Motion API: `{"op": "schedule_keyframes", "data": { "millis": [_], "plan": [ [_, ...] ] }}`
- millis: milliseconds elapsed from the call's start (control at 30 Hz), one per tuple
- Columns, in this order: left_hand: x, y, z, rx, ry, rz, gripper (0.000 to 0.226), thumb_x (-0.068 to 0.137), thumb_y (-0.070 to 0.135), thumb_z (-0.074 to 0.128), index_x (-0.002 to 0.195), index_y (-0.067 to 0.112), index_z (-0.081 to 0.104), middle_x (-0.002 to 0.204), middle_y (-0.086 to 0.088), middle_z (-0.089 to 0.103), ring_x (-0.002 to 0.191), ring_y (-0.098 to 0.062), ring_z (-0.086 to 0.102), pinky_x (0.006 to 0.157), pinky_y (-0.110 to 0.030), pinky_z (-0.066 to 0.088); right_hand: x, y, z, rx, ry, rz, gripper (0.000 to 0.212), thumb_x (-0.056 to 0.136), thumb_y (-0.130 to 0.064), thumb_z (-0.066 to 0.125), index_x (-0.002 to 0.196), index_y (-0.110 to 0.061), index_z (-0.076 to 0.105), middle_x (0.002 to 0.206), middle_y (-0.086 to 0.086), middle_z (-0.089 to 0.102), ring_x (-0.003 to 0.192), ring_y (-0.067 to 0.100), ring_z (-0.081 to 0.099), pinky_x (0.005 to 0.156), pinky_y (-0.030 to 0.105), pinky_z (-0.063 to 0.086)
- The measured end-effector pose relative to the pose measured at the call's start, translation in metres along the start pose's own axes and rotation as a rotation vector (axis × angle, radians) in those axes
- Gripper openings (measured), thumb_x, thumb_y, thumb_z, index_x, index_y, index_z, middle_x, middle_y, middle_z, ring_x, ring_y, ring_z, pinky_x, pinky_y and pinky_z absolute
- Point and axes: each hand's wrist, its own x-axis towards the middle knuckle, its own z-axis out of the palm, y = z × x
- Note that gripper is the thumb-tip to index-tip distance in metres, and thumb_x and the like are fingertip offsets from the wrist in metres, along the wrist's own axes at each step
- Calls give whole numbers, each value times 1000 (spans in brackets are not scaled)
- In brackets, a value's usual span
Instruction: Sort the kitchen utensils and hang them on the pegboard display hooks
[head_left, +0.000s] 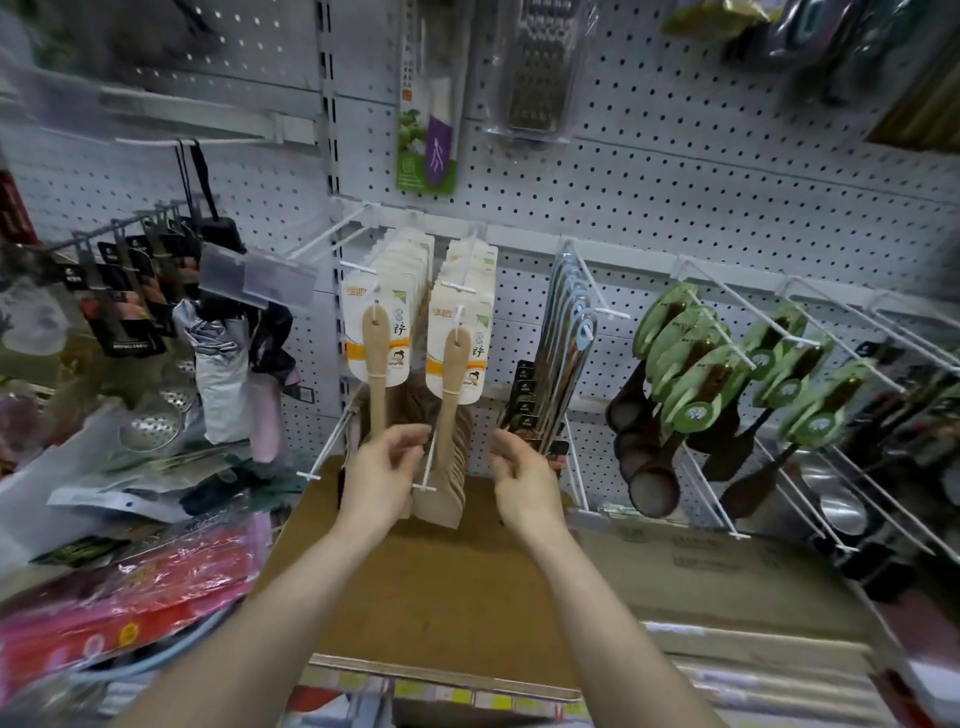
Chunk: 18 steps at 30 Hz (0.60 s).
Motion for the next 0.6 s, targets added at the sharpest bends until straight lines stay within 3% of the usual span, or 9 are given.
{"op": "schedule_keyframes", "data": {
  "millis": [100,233,367,467,600],
  "plan": [
    [-12,6,6,14,-57,9,26,94,9,56,108,27,68,98,17,66,91,9,57,84,-15,49,-10,1,-8,10,78,21,37,101,-12,46,136,-22,56,132,-3,62,122,15,57,106,34,45],
    [-23,20,20,16,-107,60,25,95,11,56,107,31,65,100,18,64,89,14,54,72,0,42,-23,3,-29,73,166,54,35,102,-10,45,132,-21,58,116,-7,65,112,13,61,98,30,49],
    [-21,30,36,-5,-152,97,28,94,13,57,113,31,66,107,13,67,102,-2,60,92,-27,51,-24,7,-55,90,257,44,33,102,-11,47,131,-21,58,115,-9,64,113,13,60,99,39,51],
    [-13,41,50,8,-158,123,32,94,13,57,122,27,63,112,12,66,104,-2,59,95,-29,50,-16,9,-74,118,274,26,36,101,-8,47,134,-18,57,124,-4,64,116,12,58,99,28,47],
    [0,57,79,-22,-143,130,38,95,12,55,132,21,56,124,7,62,107,1,54,93,-19,42,-2,13,-99,66,191,-9,44,102,-12,45,145,-21,46,138,-5,56,112,5,54,80,5,39]
  ]
}}
